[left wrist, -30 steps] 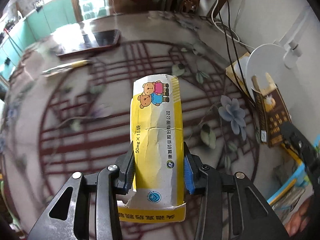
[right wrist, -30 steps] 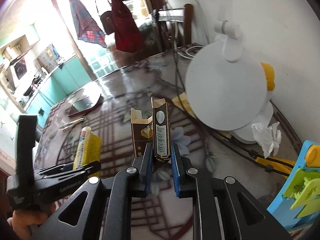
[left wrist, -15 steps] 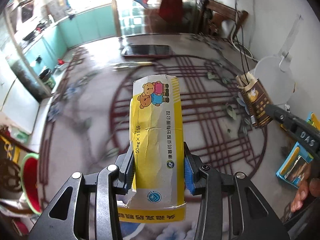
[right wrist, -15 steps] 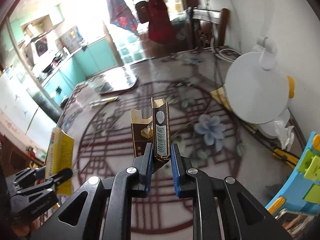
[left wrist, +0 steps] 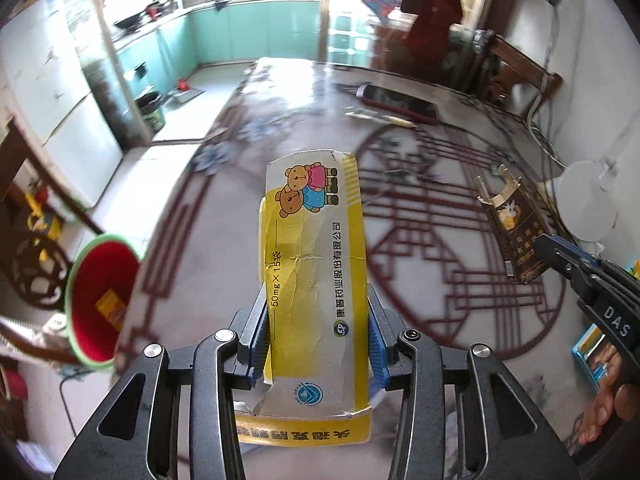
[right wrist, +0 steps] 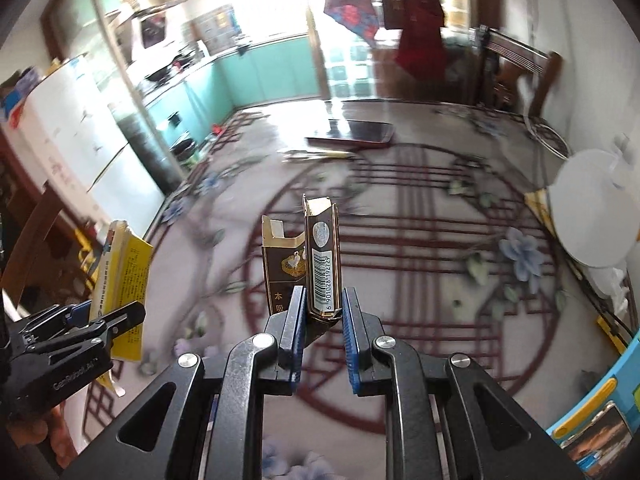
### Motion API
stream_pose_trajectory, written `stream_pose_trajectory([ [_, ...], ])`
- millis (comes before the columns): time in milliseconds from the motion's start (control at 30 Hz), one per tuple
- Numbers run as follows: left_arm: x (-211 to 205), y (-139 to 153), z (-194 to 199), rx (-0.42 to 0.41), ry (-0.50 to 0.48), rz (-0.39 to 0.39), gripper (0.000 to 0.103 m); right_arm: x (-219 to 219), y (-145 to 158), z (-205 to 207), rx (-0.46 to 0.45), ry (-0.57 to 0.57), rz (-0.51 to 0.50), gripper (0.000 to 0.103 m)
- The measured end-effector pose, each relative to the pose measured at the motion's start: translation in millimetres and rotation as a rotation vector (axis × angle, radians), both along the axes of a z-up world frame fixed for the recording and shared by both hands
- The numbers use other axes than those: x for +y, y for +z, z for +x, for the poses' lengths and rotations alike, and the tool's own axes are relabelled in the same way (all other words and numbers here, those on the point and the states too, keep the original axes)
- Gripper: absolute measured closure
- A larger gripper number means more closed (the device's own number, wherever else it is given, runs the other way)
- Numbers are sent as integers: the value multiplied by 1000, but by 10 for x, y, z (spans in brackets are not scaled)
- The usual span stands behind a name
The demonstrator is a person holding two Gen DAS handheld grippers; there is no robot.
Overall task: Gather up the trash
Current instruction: 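Carry both boxes with both grippers over the red bin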
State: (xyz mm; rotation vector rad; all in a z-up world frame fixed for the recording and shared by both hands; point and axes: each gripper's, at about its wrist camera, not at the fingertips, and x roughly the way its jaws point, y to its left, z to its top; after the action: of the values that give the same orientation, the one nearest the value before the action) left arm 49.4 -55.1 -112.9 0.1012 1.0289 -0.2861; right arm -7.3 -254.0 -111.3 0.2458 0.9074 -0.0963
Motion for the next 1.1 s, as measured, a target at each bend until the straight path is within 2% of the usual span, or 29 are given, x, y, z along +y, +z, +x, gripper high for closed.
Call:
stream_pose_trajectory([
  [667, 1404, -149, 102, 18, 185, -6, 63, 1151, 130, 239, -7, 115, -51, 88],
  [1100, 2003, -161, 224, 15, 207, -13, 63, 1821, 151, 380, -13, 154, -65, 88],
])
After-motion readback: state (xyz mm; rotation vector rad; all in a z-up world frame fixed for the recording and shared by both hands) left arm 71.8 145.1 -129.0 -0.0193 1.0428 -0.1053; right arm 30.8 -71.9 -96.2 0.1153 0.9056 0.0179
